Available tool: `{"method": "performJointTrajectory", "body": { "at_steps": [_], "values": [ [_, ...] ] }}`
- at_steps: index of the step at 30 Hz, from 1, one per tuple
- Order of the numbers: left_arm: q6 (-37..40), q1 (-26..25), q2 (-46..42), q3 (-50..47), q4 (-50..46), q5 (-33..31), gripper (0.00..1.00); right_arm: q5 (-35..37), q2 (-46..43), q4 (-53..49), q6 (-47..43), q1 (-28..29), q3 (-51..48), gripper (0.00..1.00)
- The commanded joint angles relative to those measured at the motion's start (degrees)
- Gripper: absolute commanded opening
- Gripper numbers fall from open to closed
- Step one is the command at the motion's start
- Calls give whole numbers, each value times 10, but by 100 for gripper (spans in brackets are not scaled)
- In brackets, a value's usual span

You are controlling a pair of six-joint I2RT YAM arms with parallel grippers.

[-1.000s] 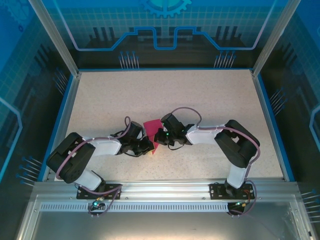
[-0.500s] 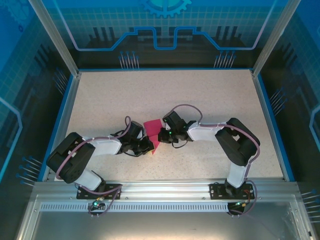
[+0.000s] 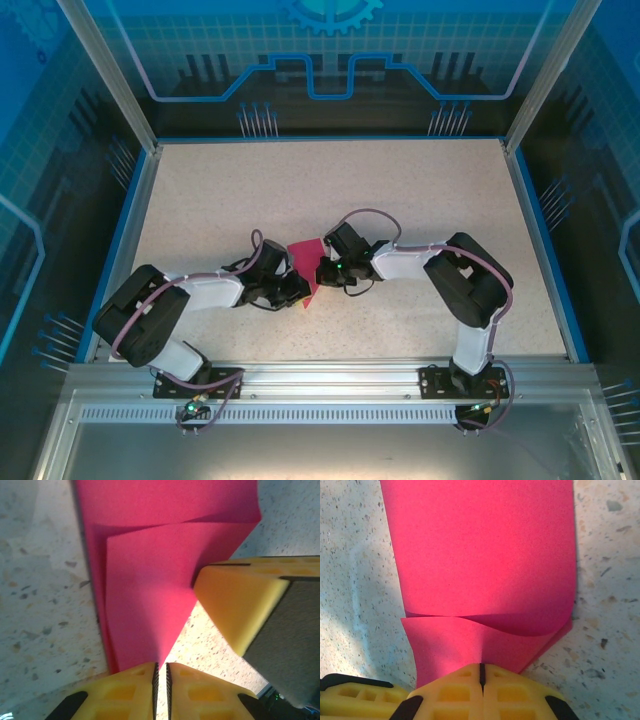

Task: Fold a paper plane with a square sheet of paper (pick it up from the middle)
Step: Third fold the triangle at the center of the table.

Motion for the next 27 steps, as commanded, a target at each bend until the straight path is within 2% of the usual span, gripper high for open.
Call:
{"method": "performJointTrajectory", "body": {
  "at_steps": [1, 6, 16, 27],
  "values": [
    [-3, -4, -2, 17, 8, -10, 14, -12, 7, -18, -7, -5, 9, 0],
    [-3, -6, 18, 8, -2, -9, 14, -12, 11, -20, -12, -7, 12, 0],
    [30, -7, 22, 7, -104, -46, 10, -15, 26, -20, -53, -21, 24, 0],
    [50, -6, 32, 8, -133, -50, 8, -49, 46, 7, -118, -91, 29, 1]
  ]
}}
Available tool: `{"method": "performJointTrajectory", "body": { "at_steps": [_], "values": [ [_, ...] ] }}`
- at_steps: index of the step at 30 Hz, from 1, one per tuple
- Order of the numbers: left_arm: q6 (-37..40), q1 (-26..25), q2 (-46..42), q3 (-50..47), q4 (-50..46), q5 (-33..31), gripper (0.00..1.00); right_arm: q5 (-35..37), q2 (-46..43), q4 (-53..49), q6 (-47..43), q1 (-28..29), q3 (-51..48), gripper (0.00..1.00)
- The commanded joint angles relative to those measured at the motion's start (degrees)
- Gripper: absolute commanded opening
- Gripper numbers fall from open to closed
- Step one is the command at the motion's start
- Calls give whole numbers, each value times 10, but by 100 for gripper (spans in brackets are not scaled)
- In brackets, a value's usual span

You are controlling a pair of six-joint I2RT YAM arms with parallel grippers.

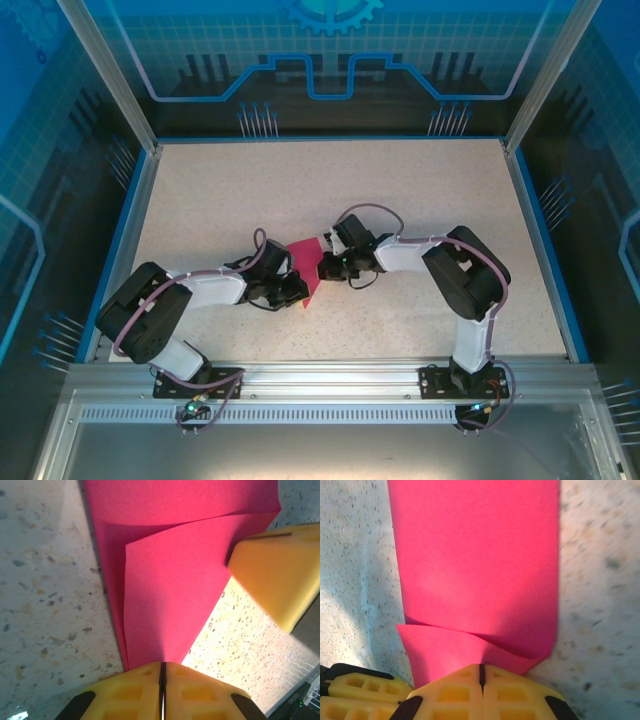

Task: Fold a paper plane with a square sheet of paper (pick it up from the middle)
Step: Third fold the triangle at the center of the table.

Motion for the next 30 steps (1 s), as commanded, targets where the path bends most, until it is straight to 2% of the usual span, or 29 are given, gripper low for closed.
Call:
{"method": "performJointTrajectory", "body": {
  "at_steps": [1, 7, 13, 15, 22, 27, 30],
  "values": [
    [16, -4, 19, -7, -86, -26, 8, 27, 21, 1, -32, -46, 15, 1],
    [18, -3, 18, -5, -87, -25, 8, 41, 16, -30, -42, -73, 41, 1],
    [22, -4, -14, 7, -87, -24, 11, 63, -62, -66, -37, -57, 38, 4],
    [24, -3, -38, 12, -85, -26, 16, 76, -89, -72, -35, -46, 24, 10],
    [42, -2, -75, 35, -81, -65, 28, 72, -143, -45, 10, -14, -38, 45],
    [41, 0, -66, 45, -67, -101, 30, 77, -145, -28, 36, 8, -53, 55],
    [43, 3, -54, 48, -61, -121, 30, 73, -129, -23, 47, 13, -51, 56]
  ]
}}
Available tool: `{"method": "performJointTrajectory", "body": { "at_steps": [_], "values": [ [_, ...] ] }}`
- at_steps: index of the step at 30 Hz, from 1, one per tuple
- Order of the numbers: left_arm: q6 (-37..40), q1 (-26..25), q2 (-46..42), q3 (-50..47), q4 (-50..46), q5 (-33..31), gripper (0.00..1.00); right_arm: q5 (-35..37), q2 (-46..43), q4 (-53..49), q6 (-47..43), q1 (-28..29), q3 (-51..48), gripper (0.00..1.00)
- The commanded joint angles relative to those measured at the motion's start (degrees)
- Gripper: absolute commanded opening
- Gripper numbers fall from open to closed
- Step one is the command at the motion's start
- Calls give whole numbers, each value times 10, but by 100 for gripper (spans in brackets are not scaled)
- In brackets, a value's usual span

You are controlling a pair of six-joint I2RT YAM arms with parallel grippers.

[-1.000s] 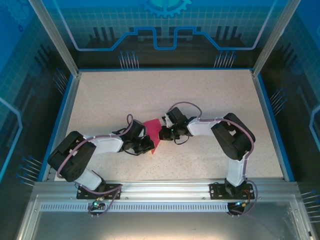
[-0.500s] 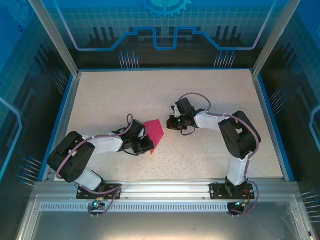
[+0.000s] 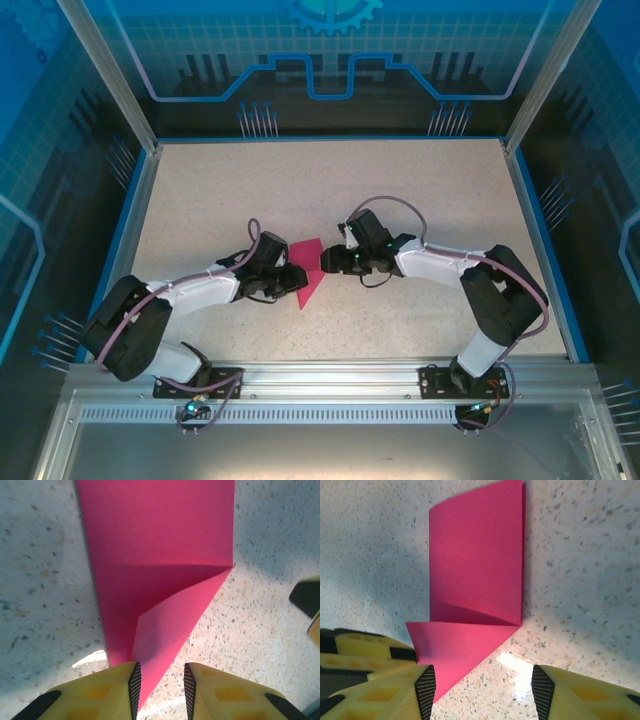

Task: Fold a paper plane with a square sheet of paper (pick it up from the middle)
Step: Third fold the triangle at the center of the table, then fourth fold the wing at the center of the table.

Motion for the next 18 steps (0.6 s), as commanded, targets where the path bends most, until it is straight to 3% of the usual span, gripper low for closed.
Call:
{"method": "performJointTrajectory", "body": {
  "at_steps": [1, 18],
  "values": [
    [13, 4, 14, 17, 4, -37, 30, -1, 18, 18, 24, 9, 0, 57],
    [15, 7, 71, 32, -34, -72, 20, -39, 91, 42, 54, 20, 38, 51]
  ]
}}
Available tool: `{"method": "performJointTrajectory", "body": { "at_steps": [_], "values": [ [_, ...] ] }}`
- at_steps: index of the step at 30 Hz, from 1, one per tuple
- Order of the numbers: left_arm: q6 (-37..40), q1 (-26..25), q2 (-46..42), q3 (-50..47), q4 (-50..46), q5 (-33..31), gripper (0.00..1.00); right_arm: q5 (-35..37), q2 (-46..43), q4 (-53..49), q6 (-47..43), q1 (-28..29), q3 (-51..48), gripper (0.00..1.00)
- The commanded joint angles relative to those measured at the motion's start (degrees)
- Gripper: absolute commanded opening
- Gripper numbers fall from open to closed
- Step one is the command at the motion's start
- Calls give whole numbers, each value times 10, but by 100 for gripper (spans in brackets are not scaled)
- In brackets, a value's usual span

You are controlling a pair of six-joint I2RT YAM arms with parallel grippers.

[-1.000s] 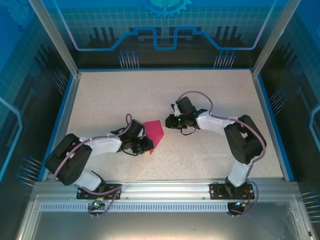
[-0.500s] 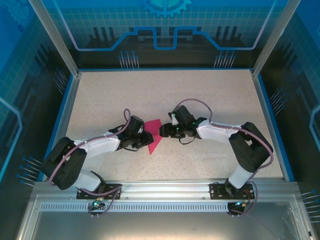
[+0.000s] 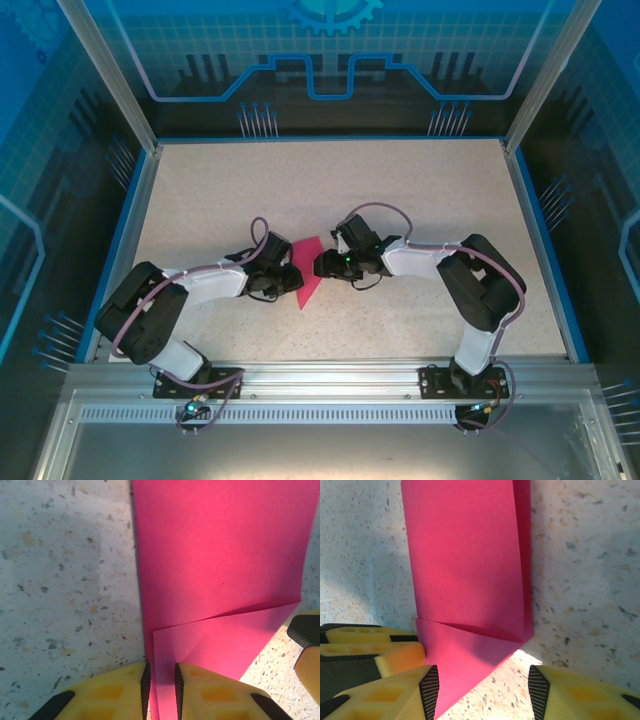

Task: Fold a paper plane with a square sheet of paper (pick it up from the middle)
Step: Fourth fold the wing at the center of the table.

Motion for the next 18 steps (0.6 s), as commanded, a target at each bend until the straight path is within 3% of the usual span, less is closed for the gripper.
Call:
{"method": "performJointTrajectory", "body": {
  "at_steps": [1, 18],
  "values": [
    [3, 3, 11, 12, -24, -23, 20, -13, 15, 7, 13, 8, 18, 51],
    [-3, 3, 10, 5, -27, -27, 20, -42, 39, 22, 31, 13, 30, 50]
  ]
}}
